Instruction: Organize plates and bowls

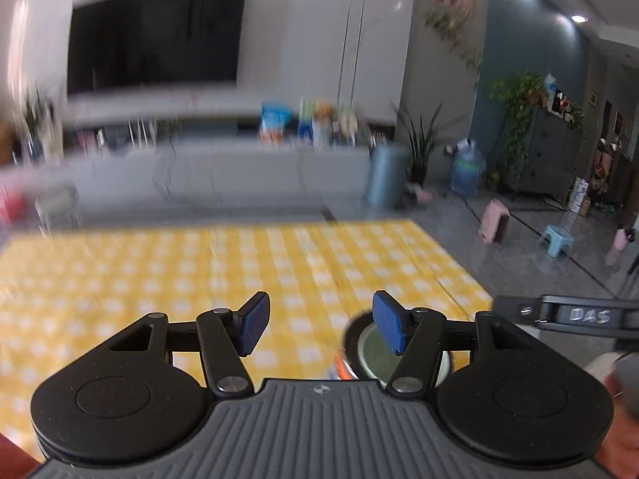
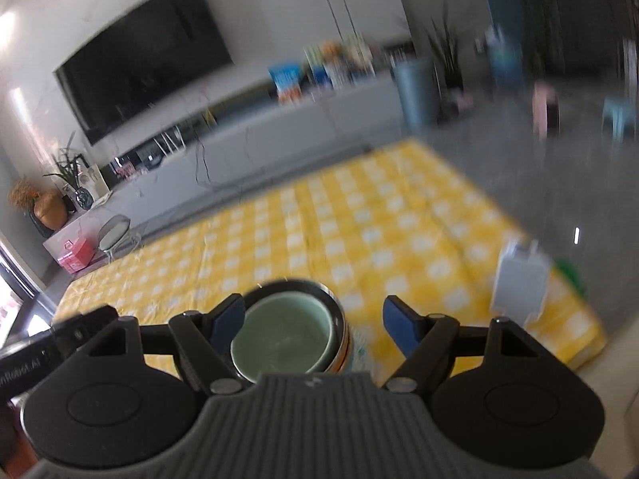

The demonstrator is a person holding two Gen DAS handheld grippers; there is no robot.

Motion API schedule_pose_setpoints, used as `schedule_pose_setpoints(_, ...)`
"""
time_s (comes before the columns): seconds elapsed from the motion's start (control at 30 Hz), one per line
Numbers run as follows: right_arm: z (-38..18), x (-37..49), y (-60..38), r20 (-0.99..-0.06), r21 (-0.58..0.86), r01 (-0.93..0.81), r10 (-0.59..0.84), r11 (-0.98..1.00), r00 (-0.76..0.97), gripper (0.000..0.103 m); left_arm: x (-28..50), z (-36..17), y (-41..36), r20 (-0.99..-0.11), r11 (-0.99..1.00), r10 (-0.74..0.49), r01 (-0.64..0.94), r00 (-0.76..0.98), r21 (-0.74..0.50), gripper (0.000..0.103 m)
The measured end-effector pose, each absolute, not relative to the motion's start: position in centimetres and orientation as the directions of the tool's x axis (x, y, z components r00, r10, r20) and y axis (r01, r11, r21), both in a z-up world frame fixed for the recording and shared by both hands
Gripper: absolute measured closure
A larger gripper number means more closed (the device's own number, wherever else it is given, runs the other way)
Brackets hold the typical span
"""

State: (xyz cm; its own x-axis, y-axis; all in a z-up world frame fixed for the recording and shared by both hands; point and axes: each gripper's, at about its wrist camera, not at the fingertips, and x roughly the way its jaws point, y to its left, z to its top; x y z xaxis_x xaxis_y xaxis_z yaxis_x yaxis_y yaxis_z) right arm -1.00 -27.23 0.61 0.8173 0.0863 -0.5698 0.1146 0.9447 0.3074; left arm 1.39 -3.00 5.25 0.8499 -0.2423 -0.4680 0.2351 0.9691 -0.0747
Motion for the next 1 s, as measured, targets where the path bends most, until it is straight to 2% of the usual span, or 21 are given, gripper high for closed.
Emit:
schedule_pose_setpoints(0.17,1.9,-5.6,-25.7,-0.439,0.186,0.078,0.012,0.979,0.898,0.019,-2.4,5.4,-2.7,-0.339,0.967,-0.244,0.255,0.908,-0.014,0.033)
schedule_pose_setpoints(0.33,0.6,-9.0,-24.3,-0.374,0.125,0.067,-0.016,0.99,0.927,0.012,-4.9,3.7,-3.9,-0.29,0.971,-0.168,0.209,0.942,0.116,0.019)
schedule_pose_setpoints(0.37,0.1,-9.4,-24.0,-0.374,0.125,0.07,-0.019,0.99,0.927,0.012,-5.2,3.3,-4.1,-0.295,0.974,-0.149,0.191,0.944,0.12,0.014)
schedule_pose_setpoints(0.53,-2.9,-10.8,-22.8,-0.375,0.144,0.084,-0.024,0.986,0.927,0.008,-5.8,0.8,-4.5,-0.342,0.98,-0.129,0.173,0.931,0.099,0.014)
schedule_pose_setpoints(0.7,-5.2,-11.2,-21.8,-0.412,0.145,0.074,-0.008,0.987,0.911,0.008,-4.8,-2.1,-4.6,-0.471,0.978,-0.098,0.173,0.877,0.118,0.014)
schedule_pose_setpoints(0.8,-6.1,-11.0,-20.7,-0.436,0.09,0.056,-0.011,0.994,0.9,0.008,-4.7,-3.1,-4.2,-0.527,0.984,-0.087,0.155,0.846,0.086,0.014)
schedule_pose_setpoints(1.0,-7.9,-9.9,-20.5,-0.496,0.076,0.068,-0.021,0.995,0.868,0.008,-5.0,-4.7,-3.7,-0.57,0.982,-0.068,0.154,0.819,0.105,0.014)
